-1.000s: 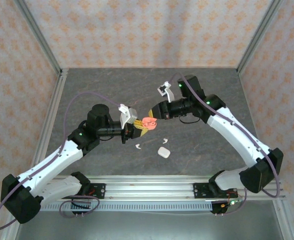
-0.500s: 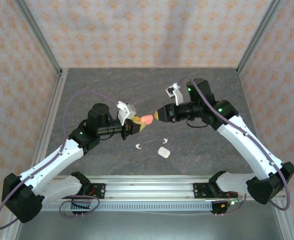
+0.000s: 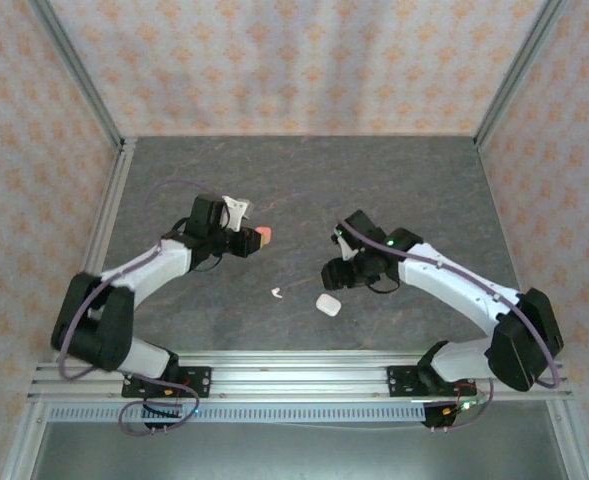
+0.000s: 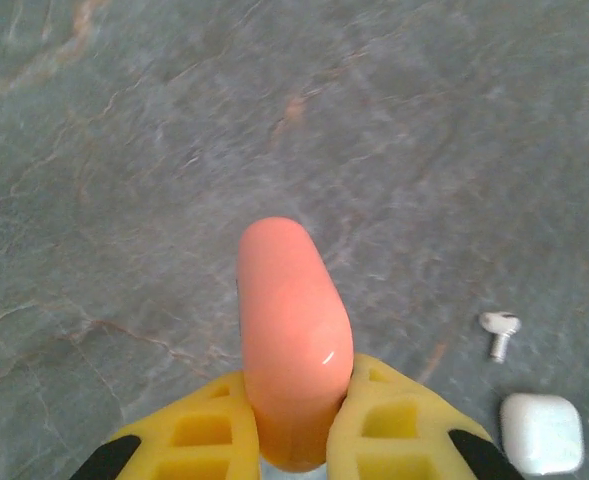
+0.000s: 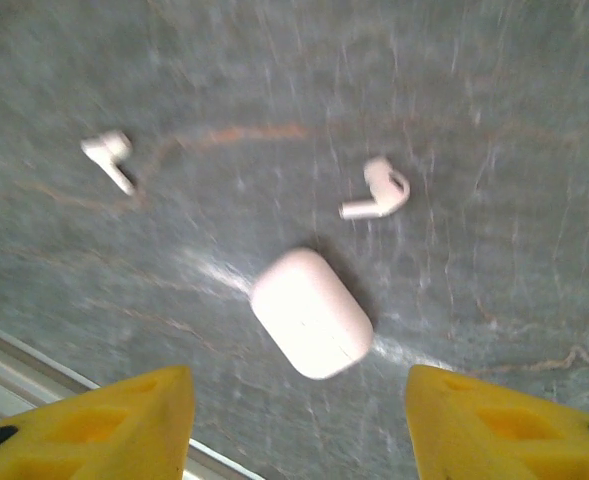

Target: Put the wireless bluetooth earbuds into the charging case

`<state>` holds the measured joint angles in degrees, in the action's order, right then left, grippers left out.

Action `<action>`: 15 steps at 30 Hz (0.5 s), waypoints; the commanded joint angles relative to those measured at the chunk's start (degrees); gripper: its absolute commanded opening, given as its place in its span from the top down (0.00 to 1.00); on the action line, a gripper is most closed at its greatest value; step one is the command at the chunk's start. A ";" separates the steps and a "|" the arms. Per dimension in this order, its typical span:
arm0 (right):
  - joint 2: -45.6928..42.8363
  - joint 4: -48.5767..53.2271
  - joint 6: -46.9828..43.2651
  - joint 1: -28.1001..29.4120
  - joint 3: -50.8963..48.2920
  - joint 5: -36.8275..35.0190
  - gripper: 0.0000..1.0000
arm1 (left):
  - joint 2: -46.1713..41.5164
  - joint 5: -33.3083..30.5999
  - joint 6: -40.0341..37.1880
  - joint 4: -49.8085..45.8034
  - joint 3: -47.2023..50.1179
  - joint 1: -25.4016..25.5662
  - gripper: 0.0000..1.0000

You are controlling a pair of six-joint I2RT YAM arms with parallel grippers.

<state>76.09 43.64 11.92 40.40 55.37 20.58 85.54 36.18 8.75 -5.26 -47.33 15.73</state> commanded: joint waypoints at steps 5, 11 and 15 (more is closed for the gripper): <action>3.61 -2.12 -5.60 2.46 -3.60 -3.09 0.32 | 12.54 0.51 0.55 -8.90 -11.61 -0.68 0.89; 8.91 -1.84 -8.38 3.99 -2.70 -1.91 0.25 | 14.27 -4.26 1.57 -11.62 -14.04 -1.24 0.73; 10.34 -3.28 -10.61 4.94 -2.15 -2.65 0.24 | 13.67 -6.51 1.53 -13.17 -14.72 -1.89 0.63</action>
<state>85.80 41.76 4.27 44.69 52.07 19.42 99.92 32.97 10.26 -15.25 -60.42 14.76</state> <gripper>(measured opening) 0.764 0.351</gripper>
